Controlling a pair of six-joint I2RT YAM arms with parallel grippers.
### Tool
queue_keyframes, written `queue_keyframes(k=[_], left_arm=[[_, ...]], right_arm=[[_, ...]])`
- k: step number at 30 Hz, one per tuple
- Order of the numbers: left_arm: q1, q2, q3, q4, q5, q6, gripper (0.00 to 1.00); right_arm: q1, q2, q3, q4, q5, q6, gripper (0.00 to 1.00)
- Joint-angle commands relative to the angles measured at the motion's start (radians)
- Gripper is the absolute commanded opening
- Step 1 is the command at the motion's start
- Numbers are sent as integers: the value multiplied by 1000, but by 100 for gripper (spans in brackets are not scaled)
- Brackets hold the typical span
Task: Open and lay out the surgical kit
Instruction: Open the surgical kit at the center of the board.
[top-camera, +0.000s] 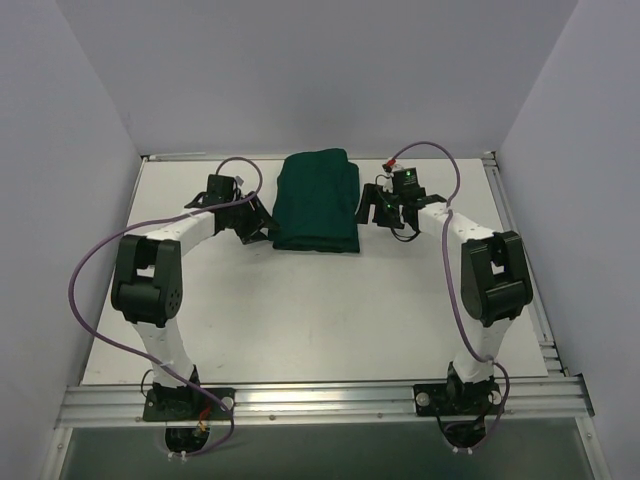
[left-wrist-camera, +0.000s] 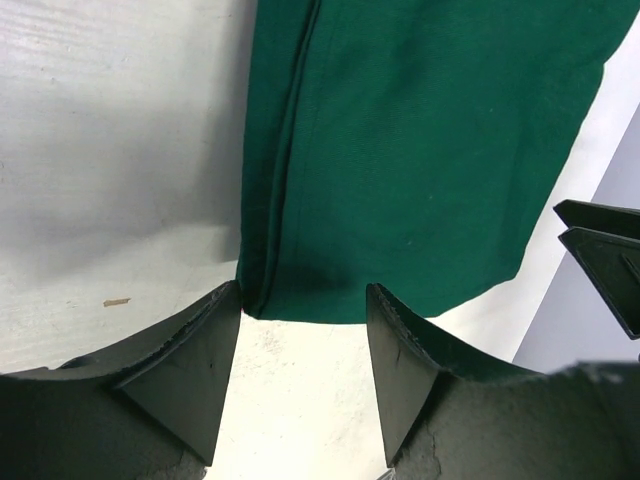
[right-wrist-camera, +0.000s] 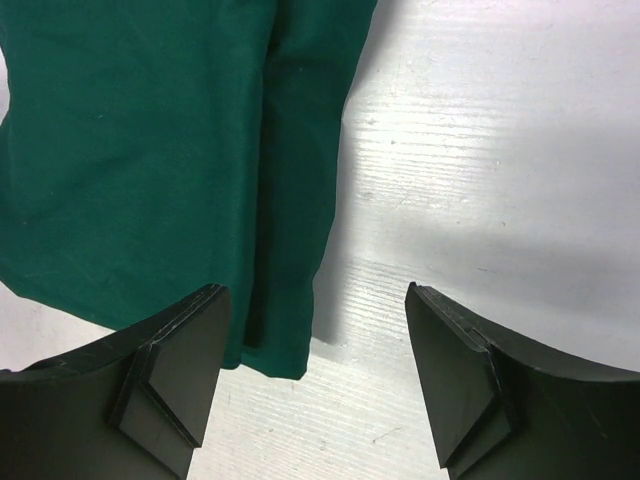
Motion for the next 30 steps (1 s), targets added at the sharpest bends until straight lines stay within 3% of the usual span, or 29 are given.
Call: queue_keyframes(k=[1,10,13,16,17,25,30], left_arm=[[-7,-24,-12,57,-17,-20,61],[-10,29,3,81,-2,-36,58],[-7,47,21,89,9,-43,42],[1,36,26,83,6,-41,5],[4,23,20,89,-9,-36,2],[9,-105,77,-29,-141,57,2],[36,-117,215,-199,-236,111,2]], right_arm=[[-3,-58,-17,21,-13,2,72],[-3,-54,-27,44,-29,21,72],[-3,-51,-29,37,-29,15,72],[-3,-49,-33,35,-26,12,72],[-3,-49,-36,35,-24,12,72],[-3,-43,-17,31,-24,10,72],[3,-26,11,15,-33,3,72]])
